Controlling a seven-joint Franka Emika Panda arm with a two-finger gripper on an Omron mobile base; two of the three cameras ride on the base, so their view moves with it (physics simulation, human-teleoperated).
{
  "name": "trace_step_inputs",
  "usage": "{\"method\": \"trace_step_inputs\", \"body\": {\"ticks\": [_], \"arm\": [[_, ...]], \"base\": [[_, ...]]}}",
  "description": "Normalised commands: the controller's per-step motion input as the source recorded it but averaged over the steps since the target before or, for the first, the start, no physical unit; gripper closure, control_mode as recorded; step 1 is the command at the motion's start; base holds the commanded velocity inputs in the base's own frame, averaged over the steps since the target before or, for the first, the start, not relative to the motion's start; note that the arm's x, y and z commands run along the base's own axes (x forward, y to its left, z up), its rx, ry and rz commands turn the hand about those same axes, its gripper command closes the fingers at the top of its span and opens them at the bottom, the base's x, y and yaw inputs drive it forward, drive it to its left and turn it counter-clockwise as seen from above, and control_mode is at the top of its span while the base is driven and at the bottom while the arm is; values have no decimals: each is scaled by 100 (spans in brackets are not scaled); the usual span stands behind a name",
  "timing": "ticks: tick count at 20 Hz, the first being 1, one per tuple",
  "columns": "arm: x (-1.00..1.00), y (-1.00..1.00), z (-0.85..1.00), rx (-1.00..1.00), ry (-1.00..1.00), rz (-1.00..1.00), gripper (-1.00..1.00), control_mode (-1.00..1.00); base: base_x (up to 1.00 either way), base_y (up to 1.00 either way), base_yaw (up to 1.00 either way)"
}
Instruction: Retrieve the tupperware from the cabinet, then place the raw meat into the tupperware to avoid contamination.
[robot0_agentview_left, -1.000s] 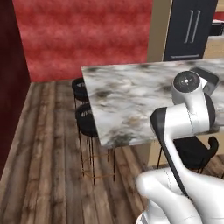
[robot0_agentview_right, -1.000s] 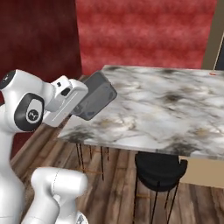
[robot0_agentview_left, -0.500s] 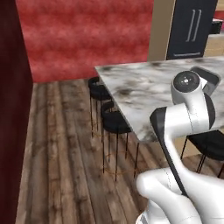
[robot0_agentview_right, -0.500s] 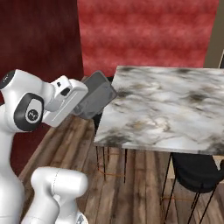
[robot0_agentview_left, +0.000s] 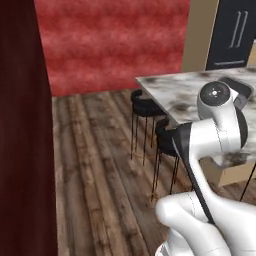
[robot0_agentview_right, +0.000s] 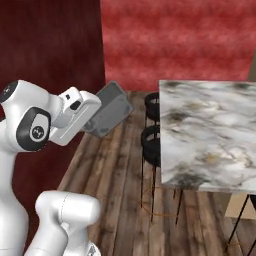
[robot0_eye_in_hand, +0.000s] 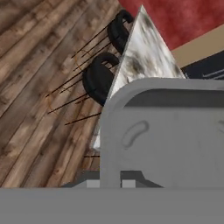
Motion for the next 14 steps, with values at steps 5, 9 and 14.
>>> {"method": "trace_step_inputs", "body": {"ticks": [5,9,14], "arm": [[0,0,0,0,0,0,100,100],[0,0,0,0,0,0,100,100],[0,0,0,0,0,0,100,100]], "base": [[46,74,13],[67,57,9],[91,27,3]]}}
